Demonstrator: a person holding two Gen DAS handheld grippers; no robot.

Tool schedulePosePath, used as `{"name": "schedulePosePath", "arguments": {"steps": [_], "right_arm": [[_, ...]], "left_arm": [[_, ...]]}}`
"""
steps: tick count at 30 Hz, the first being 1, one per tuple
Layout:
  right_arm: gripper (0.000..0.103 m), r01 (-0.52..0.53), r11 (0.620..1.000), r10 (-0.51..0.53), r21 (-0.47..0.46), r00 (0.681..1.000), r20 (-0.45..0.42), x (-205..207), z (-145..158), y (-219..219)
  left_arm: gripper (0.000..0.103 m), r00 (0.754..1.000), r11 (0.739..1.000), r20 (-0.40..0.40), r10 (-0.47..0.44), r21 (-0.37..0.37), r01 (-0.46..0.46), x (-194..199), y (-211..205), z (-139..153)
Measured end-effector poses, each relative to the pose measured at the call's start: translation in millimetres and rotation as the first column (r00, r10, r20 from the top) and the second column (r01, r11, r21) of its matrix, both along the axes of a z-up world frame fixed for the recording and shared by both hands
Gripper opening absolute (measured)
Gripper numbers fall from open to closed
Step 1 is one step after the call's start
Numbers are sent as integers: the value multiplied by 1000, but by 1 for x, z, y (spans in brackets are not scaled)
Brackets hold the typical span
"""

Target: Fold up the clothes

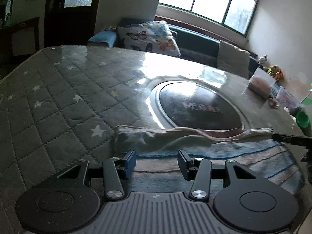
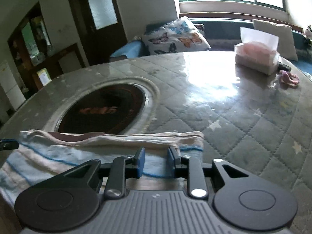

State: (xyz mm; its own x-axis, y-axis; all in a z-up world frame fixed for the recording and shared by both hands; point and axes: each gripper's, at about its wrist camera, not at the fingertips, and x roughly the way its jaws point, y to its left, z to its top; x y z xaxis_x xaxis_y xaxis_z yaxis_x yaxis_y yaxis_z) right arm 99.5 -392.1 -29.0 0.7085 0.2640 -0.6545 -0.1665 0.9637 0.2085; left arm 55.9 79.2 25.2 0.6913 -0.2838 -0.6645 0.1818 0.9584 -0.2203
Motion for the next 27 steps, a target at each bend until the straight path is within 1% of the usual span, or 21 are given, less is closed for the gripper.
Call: {"name": "schedulePosePath", "arguments": {"steps": [3, 5, 7, 10, 14, 18, 20, 22, 23, 25, 27], "right_arm": [[22, 7, 999, -7, -32, 1000, 9, -1, 7, 5], [23, -18, 999, 19, -39, 1000, 21, -1, 11, 12], [23, -49, 998, 50, -24, 998, 23, 1, 14, 22], [23, -91, 995, 91, -33, 996, 15, 10, 11, 39], [22, -65, 996, 64, -57, 998, -21, 27, -2, 48], [23, -54, 996, 54, -72, 999, -4, 28, 2, 52], [23, -72, 994, 73, -80, 997, 10, 26, 6, 57], [26, -96, 990, 97, -101, 995, 6, 26, 4, 65], [27, -104, 986, 105, -127, 995, -1, 27, 1, 70], [28, -108, 977, 111, -185, 994, 10, 28, -4, 78], [28, -105, 974, 111, -200, 994, 17, 26, -2, 81]], "left_arm": [[50, 1000, 1000, -10, 1, -7, -1, 3, 2, -3], [50, 1000, 1000, -5, -4, -3, 4, 5, 1, -3], [50, 1000, 1000, -5, -4, -7, 4, 7, 1, -3], [50, 1000, 1000, -4, -6, -6, 6, 12, -1, -2], [50, 1000, 1000, -11, -4, -10, 4, 16, 1, -4], [51, 1000, 1000, -8, -7, -17, 6, 16, 3, -4], [52, 1000, 1000, -7, -7, -18, 7, 17, 3, -5], [52, 1000, 1000, -6, -5, -20, 5, 17, 4, -6], [52, 1000, 1000, -6, -5, -21, 5, 18, 4, -6], [52, 1000, 1000, -6, -1, -25, 1, 18, 4, -5], [53, 1000, 999, 4, 1, -32, -1, 16, 7, -2]]}}
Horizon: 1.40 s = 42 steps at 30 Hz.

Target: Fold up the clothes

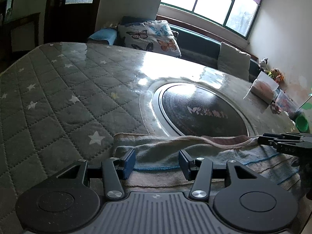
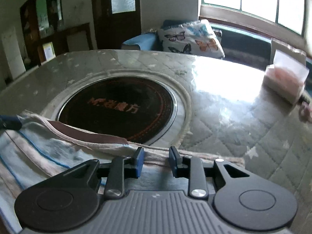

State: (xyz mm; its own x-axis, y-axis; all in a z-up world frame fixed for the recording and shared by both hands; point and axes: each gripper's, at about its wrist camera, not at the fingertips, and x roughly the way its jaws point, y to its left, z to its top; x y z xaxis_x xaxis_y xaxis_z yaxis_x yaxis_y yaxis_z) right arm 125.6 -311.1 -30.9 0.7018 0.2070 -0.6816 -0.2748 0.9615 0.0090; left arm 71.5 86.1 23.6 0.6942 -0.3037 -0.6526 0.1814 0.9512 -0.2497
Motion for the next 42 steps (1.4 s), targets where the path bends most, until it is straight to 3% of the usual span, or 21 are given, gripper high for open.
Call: {"name": "schedulePosePath", "arguments": {"steps": [6, 12, 17, 21, 25, 33, 37, 42], "right_arm": [[41, -61, 998, 61, -4, 998, 33, -17, 18, 15], [49, -269, 963, 269, 7, 963, 32, -50, 33, 63], [50, -476, 879, 475, 13, 879, 35, -81, 40, 120], [50, -618, 786, 618, -9, 785, 43, -108, 40, 166], [50, -681, 730, 683, -59, 729, 36, -125, 34, 201], [45, -693, 714, 696, -99, 718, -4, -133, 13, 231], [45, -686, 722, 690, -85, 724, 23, -140, 23, 223], [50, -725, 683, 728, -90, 685, 3, -153, 21, 230]], "left_arm": [[59, 998, 998, 12, 61, -6, -61, -4, 18, 6], [69, 992, 992, -8, 122, 7, -122, -20, 43, 5], [76, 986, 987, -16, 163, 3, -163, -38, 62, 5], [79, 982, 983, -17, 186, -4, -186, -48, 76, 5], [79, 980, 980, -16, 197, -27, -197, -61, 84, 5], [80, 981, 975, -24, 192, -106, -193, -76, 90, 6], [80, 982, 973, -32, 187, -134, -190, -75, 89, 6], [80, 983, 966, -72, 167, -187, -178, -68, 81, 2]]}}
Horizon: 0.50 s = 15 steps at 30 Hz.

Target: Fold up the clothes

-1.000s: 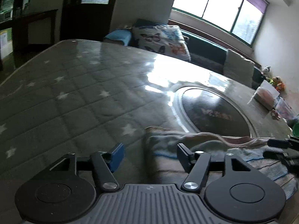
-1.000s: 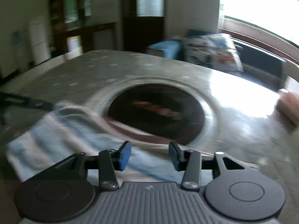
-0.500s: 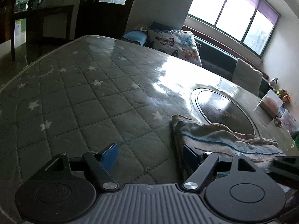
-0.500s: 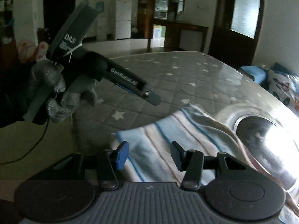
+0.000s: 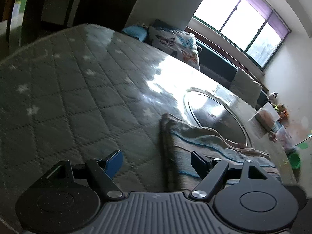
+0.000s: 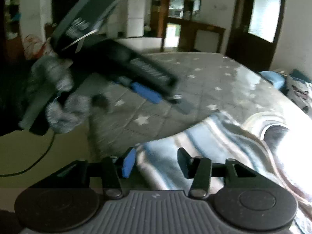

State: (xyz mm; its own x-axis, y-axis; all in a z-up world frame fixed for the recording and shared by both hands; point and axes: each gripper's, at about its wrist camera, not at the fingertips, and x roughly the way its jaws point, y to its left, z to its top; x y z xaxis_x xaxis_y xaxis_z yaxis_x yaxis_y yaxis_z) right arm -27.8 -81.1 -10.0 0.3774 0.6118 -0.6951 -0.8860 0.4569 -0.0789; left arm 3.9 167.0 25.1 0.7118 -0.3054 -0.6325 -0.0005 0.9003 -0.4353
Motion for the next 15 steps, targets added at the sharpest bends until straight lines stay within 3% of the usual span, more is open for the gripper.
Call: {"name": "schedulePosePath", "arguments": {"steps": [4, 6, 9, 15], "right_arm": [[49, -5, 999, 6, -33, 999, 44, -6, -15, 11], [29, 5, 1000, -3, -29, 999, 46, -6, -12, 10], [13, 29, 999, -29, 15, 999, -13, 1, -4, 4], [9, 67, 992, -60, 111, 996, -60, 4, 17, -14]], "left_arm": [[80, 1000, 1000, -16, -11, -27, 10, 3, -6, -3], [80, 1000, 999, -28, -10, -48, 9, 4, -7, -4], [80, 999, 996, -49, -12, -90, 7, 7, -8, -7], [78, 996, 983, -81, -48, -179, 33, 11, -17, -11]]}}
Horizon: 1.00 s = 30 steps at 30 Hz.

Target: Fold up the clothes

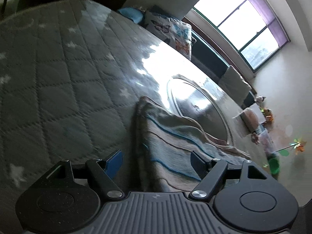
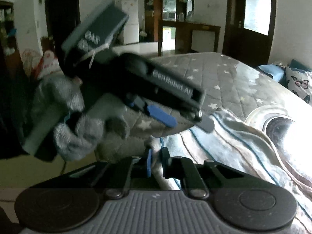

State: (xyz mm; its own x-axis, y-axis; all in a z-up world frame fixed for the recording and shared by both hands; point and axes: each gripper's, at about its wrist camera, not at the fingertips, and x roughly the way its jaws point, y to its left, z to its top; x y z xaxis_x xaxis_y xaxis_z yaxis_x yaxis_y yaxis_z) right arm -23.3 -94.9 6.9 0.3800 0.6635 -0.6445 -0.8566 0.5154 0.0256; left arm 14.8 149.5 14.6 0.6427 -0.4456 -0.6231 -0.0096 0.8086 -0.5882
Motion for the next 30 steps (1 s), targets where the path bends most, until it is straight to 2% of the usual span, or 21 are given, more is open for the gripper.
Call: {"name": "schedulePosePath", "arguments": {"steps": [3, 4, 5, 7, 8, 12, 15, 17, 23, 26, 30], "right_arm": [[8, 11, 999, -11, 36, 1000, -11, 1, 8, -8], [8, 15, 999, -14, 49, 1000, -18, 1, 10, -11], [8, 15, 998, -14, 59, 1000, -24, 1, 12, -13], [8, 13, 998, -11, 69, 1000, -25, 1, 11, -16], [8, 12, 997, -10, 71, 1000, -29, 1, 11, -19], [20, 30, 994, -22, 108, 997, -75, 8, 12, -39], [20, 88, 988, -77, 124, 993, -89, 19, 13, -66], [20, 158, 982, -150, 106, 985, -81, 28, 10, -84], [20, 398, 917, -396, 23, 916, -66, 67, -15, -125], [20, 454, 891, -454, -8, 889, -54, 82, -30, -134], [20, 476, 879, -477, -43, 879, -15, 96, -44, -134]], "left_arm": [[68, 999, 997, -25, -24, -77, 22, 4, -3, -4], [59, 999, 995, -36, -30, -100, 26, 5, -3, -7], [44, 998, 993, -47, -34, -118, 29, 7, -5, -10], [22, 997, 990, -65, -38, -136, 29, 10, -7, -15], [18, 997, 989, -69, -37, -143, 27, 10, -8, -16], [14, 998, 991, -59, -31, -132, 23, 9, -8, -12], [13, 998, 992, -54, -27, -126, 20, 11, -7, -10], [12, 999, 992, -48, -23, -122, 17, 12, -8, -8], [12, 999, 994, -41, -24, -108, 19, 14, -12, -4], [12, 999, 994, -39, -21, -104, 17, 14, -13, -2], [12, 999, 994, -22, -24, -105, 22, 13, -16, 2]]}}
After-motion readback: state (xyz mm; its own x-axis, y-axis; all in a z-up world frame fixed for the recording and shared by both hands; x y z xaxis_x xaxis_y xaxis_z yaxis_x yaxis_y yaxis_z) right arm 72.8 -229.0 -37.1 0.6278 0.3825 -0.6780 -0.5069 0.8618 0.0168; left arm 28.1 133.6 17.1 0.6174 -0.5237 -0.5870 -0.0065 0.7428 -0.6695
